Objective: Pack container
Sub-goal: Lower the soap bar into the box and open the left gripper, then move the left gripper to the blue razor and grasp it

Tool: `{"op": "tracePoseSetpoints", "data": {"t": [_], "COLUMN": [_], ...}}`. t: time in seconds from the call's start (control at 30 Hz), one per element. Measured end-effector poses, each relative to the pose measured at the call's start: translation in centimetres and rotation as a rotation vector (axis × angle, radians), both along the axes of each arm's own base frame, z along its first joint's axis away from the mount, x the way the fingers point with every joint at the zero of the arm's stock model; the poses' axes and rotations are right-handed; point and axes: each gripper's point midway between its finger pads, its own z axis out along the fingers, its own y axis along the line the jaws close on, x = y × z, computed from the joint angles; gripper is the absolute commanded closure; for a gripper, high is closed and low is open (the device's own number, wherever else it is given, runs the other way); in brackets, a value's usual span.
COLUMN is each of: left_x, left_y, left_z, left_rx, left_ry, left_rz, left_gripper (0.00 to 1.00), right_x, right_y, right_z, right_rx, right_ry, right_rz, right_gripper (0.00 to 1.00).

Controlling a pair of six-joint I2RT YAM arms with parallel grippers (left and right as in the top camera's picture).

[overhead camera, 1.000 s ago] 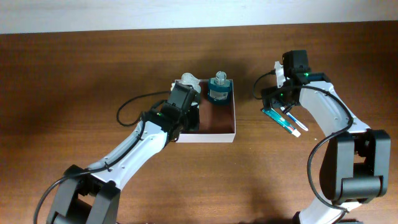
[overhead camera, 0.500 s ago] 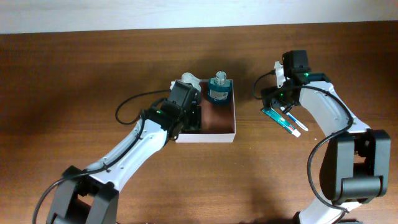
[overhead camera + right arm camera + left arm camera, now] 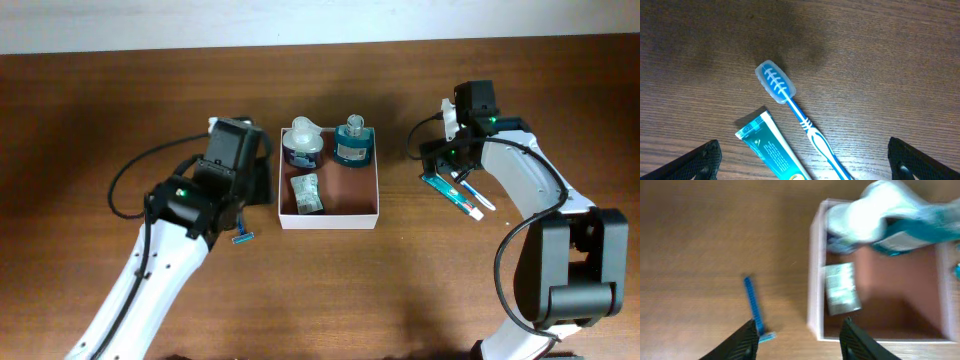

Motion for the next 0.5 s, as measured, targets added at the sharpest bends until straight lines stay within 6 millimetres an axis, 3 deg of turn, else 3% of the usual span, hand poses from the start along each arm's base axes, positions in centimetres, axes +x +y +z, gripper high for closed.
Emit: {"op": "tracePoseSetpoints", "data": {"t": [0.23, 0.5], "left_x": [-0.2, 0.0], "left_y": [4.4, 4.8], "left_z": [-6.1, -12.6], "left_rx": [0.02, 0.013], "left_ry": [0.135, 0.263], "left_rz": [0.167, 0.211], "left_gripper": [0.47, 0.48], "right_x": [0.0, 0.0], "right_y": [0.0, 0.0], "right_z": [0.0, 0.0], "right_rx": [0.0, 0.0], "right_ry": [0.0, 0.0], "right_rz": [-0.001, 0.0], "right_gripper": [0.01, 0.01]}}
